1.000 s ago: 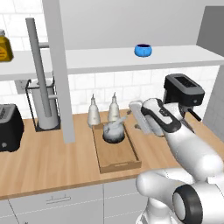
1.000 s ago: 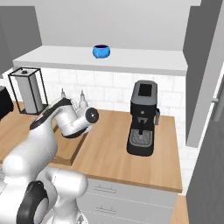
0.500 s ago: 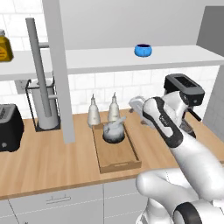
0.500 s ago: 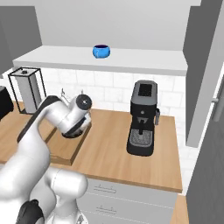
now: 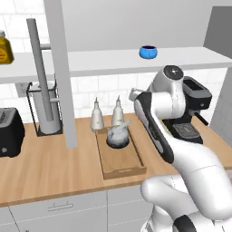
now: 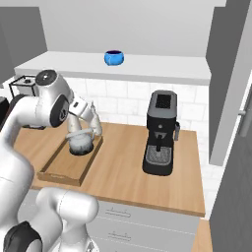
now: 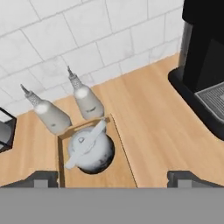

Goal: Pick the kettle from the counter and place it on the tray. Then pick the mug from the cabinet and place it on the tray. Then close the cabinet doors.

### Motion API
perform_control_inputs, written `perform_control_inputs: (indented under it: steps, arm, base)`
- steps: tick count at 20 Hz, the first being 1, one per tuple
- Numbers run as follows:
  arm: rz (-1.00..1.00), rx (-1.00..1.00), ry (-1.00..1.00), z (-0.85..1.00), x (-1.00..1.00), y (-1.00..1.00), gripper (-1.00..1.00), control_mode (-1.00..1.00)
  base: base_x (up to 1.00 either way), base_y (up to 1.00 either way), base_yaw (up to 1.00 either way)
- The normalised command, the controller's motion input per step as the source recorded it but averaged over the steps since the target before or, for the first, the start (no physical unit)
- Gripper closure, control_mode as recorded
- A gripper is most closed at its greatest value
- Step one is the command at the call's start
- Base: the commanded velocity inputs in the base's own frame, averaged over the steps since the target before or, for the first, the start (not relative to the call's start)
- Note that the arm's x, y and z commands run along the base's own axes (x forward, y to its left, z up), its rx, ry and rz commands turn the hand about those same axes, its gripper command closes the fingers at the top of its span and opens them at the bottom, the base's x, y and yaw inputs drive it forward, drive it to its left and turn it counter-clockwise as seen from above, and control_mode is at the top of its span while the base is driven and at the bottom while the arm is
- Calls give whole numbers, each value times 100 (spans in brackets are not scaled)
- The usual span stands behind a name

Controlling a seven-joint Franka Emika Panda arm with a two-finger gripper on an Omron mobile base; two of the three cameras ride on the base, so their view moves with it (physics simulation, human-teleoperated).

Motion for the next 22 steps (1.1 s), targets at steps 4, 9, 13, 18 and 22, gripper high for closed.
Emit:
perform_control_inputs:
  steps: [4, 9, 13, 18, 22]
  arm:
    - [6, -7, -6, 7, -9, -56, -100, -100]
    - [1, -1, -12, 91, 5, -50, -100, -100]
    - [-2, -13, -1, 100, 34, -14, -100, -100]
    - [-6, -17, 0, 78, 47, -12, -100, -100]
    - [0, -10, 0, 20, 67, -9, -100, -100]
  base:
    - [0, 0, 0]
    - [0, 0, 0]
    - [0, 0, 0]
    - [0, 0, 0]
    - [0, 0, 0]
